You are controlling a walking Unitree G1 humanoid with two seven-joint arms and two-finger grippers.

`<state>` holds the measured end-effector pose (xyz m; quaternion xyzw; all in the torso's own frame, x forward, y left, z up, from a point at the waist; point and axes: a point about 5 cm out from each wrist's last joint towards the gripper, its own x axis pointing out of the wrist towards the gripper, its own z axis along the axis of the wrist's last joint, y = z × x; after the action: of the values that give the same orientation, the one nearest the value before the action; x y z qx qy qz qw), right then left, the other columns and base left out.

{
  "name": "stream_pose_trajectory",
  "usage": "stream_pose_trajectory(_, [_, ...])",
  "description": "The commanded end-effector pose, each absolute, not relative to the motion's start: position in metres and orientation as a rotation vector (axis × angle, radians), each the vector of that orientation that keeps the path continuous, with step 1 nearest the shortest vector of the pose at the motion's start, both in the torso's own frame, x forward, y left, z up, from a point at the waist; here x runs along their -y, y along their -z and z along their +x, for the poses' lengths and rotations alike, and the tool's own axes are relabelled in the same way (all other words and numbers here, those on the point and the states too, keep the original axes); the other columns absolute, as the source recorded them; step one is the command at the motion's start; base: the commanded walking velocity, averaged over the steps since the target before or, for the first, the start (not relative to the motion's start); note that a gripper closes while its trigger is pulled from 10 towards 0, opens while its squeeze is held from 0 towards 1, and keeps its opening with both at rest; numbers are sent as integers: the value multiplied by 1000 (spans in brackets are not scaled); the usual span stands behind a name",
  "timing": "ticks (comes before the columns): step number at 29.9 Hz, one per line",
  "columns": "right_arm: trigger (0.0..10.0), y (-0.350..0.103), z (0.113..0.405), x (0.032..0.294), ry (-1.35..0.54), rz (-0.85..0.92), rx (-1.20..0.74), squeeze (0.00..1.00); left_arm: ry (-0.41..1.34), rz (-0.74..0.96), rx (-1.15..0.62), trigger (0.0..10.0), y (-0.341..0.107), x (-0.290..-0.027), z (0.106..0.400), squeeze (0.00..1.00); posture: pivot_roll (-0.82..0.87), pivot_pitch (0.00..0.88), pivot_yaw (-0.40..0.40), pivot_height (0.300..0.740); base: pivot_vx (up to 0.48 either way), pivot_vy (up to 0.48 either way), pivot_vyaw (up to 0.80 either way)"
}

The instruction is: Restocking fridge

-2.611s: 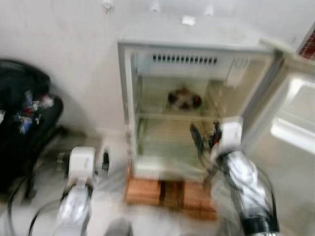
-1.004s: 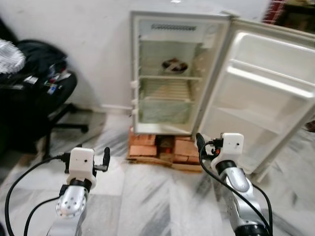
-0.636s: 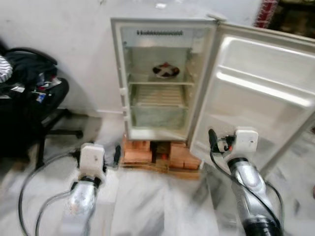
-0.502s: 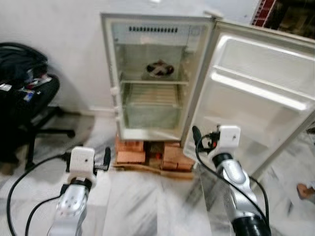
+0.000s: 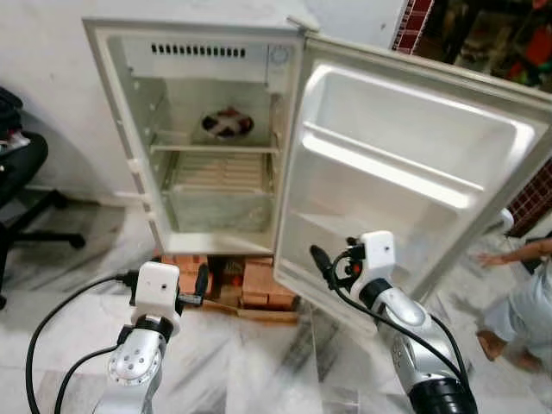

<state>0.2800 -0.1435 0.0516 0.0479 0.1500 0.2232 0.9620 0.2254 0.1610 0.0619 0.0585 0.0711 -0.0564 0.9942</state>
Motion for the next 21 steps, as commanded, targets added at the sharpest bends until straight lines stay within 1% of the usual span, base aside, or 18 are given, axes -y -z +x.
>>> stream_pose_trajectory(1, [10000, -46, 277, 151, -467, 93, -354, 0, 147, 110, -135, 10000, -63, -154, 225, 0, 85, 0, -34, 740, 0, -480, 0])
stream_pose_trajectory(7, [10000, -37, 275, 159, -515, 42, -436, 0, 144, 112, -144, 10000, -61, -155, 223, 0, 88, 0, -36, 740, 0, -480, 0])
stream_pose_trajectory(12, [10000, -37, 277, 163, -504, 8, -443, 0, 144, 127, -156, 10000, -59, -155, 223, 0, 88, 0, -35, 740, 0, -460, 0])
stream_pose_trajectory(18, [10000, -42, 282, 166, -458, 4, -397, 0, 136, 145, -158, 10000, -58, -157, 226, 0, 84, 0, -38, 740, 0, 0, 0])
stream_pose_trajectory(21, [10000, -46, 287, 170, -382, -8, -354, 0, 104, 138, -147, 10000, -59, -161, 228, 0, 84, 0, -39, 740, 0, 0, 0])
